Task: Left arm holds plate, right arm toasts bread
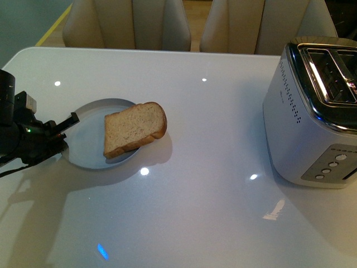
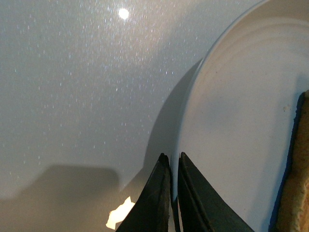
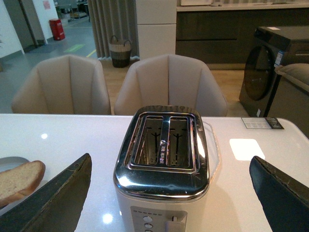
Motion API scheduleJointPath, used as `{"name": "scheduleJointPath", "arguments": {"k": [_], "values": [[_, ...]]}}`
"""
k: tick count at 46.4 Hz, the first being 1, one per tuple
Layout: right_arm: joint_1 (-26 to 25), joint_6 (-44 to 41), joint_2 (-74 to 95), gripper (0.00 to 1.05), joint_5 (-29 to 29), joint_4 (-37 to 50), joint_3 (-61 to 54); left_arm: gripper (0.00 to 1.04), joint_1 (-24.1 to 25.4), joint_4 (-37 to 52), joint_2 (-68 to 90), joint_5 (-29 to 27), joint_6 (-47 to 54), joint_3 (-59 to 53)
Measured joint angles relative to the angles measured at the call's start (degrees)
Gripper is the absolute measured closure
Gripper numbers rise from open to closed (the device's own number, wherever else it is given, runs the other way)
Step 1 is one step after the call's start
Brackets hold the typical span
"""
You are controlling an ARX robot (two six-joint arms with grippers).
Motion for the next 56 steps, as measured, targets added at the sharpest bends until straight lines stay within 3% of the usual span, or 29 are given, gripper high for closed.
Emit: {"name": "scheduleJointPath", "arguments": {"k": [17,33,47,56], "values": [[0.00,0.00,0.00,0.09,0.00,0.00,0.00,1.02,0.26,6.45,-9.14,2.91,-5.01,-10.91],[0.00,0.00,0.00,0.09,0.00,0.00,0.00,1.02,-1.57,5.68,-22.10,5.22,-12.41,-16.81],[0.00,0.00,0.00,0.09,0.00,0.00,0.00,1.02,-8.94,-1.60,-32.41,5.44,-16.00,-16.28],[0.00,0.00,0.00,0.09,0.00,0.00,0.00,1.02,-15.21,-8.48,-35.63,2.78,-17.07,-12.11]]}}
